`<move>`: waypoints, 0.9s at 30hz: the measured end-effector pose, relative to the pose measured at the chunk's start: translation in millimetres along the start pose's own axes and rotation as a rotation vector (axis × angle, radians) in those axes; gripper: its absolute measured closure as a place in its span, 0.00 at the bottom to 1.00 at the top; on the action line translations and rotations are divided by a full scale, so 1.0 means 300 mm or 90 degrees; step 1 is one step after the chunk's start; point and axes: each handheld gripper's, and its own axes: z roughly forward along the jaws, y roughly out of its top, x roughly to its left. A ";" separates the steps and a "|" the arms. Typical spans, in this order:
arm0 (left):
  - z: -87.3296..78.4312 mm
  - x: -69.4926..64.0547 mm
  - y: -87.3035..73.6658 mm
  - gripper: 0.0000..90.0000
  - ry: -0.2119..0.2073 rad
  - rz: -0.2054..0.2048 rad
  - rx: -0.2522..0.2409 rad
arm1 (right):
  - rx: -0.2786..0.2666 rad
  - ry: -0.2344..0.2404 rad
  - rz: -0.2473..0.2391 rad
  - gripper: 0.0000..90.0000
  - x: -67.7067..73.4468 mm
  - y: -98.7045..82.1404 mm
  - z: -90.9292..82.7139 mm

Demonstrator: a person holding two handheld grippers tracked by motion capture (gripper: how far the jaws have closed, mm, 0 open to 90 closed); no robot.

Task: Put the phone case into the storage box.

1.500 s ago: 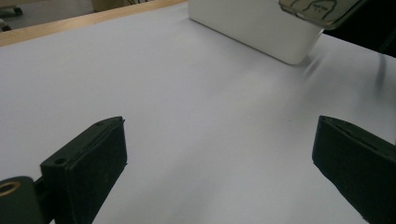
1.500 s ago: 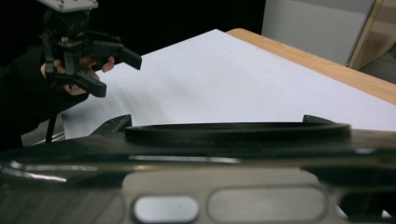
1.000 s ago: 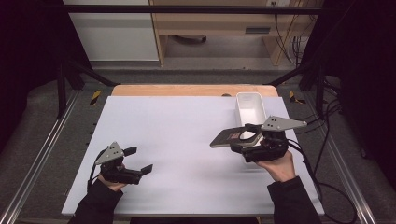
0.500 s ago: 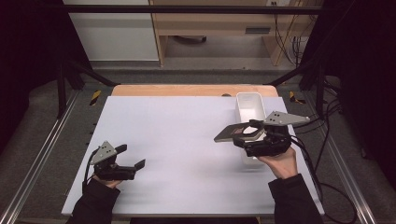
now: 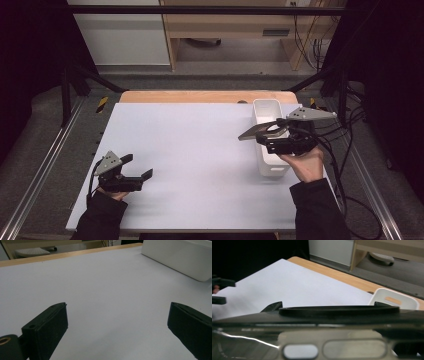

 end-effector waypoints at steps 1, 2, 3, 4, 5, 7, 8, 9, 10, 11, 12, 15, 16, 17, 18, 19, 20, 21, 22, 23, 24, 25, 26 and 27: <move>-0.001 0.000 0.000 0.03 0.000 0.000 0.000 | -0.001 -0.004 0.004 0.13 -0.006 0.004 0.001; -0.001 0.001 0.000 0.03 0.001 0.000 -0.001 | 0.000 -0.010 0.008 0.13 -0.015 0.007 0.002; -0.001 0.001 0.000 0.03 0.000 0.000 -0.001 | 0.000 -0.015 0.010 0.13 -0.019 0.008 0.003; -0.001 0.001 0.000 0.03 0.000 -0.001 -0.002 | 0.002 -0.023 0.012 0.13 -0.025 0.010 0.005; -0.001 0.002 0.000 0.03 0.001 0.000 -0.001 | 0.004 -0.030 0.012 0.13 -0.032 0.011 0.008; 0.000 0.002 -0.001 0.03 0.001 -0.001 0.000 | 0.010 -0.048 0.015 0.13 -0.043 0.013 0.017; 0.000 0.002 -0.001 0.03 0.001 0.000 0.000 | 0.013 -0.059 0.018 0.13 -0.050 0.014 0.022; 0.000 0.003 -0.001 0.03 0.001 0.000 0.000 | 0.015 -0.066 0.020 0.13 -0.055 0.016 0.025; 0.000 0.003 -0.001 0.03 0.001 -0.001 0.000 | 0.015 -0.070 0.022 0.13 -0.060 0.016 0.028; 0.000 0.003 -0.001 0.03 0.001 0.000 -0.001 | 0.016 -0.075 0.025 0.13 -0.066 0.018 0.032; 0.000 0.004 -0.001 0.03 0.000 -0.001 0.000 | 0.016 -0.081 0.030 0.13 -0.071 0.019 0.036; 0.002 0.004 -0.002 0.03 0.000 -0.002 -0.002 | 0.011 -0.103 0.039 0.13 -0.087 0.023 0.046; 0.002 0.004 -0.002 0.03 0.000 -0.002 -0.001 | 0.010 -0.109 0.040 0.13 -0.093 0.025 0.048; 0.002 0.004 -0.002 0.03 0.001 -0.002 -0.001 | 0.010 -0.114 0.041 0.13 -0.097 0.026 0.050; 0.003 0.004 -0.002 0.03 0.000 -0.002 0.000 | 0.010 -0.119 0.043 0.13 -0.103 0.028 0.052; 0.003 0.004 -0.003 0.03 0.000 -0.002 0.001 | 0.011 -0.126 0.045 0.13 -0.109 0.030 0.054; 0.004 0.004 -0.003 0.03 0.000 -0.002 0.001 | 0.011 -0.129 0.048 0.13 -0.113 0.032 0.056; 0.004 0.004 -0.003 0.03 -0.001 -0.002 0.002 | 0.013 -0.135 0.050 0.13 -0.120 0.036 0.059; 0.005 0.004 -0.003 0.03 -0.001 -0.001 0.002 | 0.014 -0.141 0.050 0.13 -0.125 0.038 0.062; 0.005 0.004 -0.003 0.03 -0.001 -0.001 0.002 | 0.015 -0.148 0.055 0.13 -0.128 0.041 0.065; 0.006 0.004 -0.004 0.03 -0.002 -0.001 0.003 | 0.015 -0.153 0.055 0.13 -0.134 0.043 0.068; 0.006 0.004 -0.004 0.03 -0.002 -0.001 0.002 | 0.015 -0.157 0.058 0.13 -0.139 0.046 0.073; 0.006 0.005 -0.004 0.03 -0.004 -0.001 0.002 | 0.015 -0.161 0.061 0.13 -0.143 0.048 0.078; 0.005 0.005 -0.004 0.03 -0.004 -0.001 0.002 | 0.016 -0.167 0.065 0.13 -0.146 0.051 0.083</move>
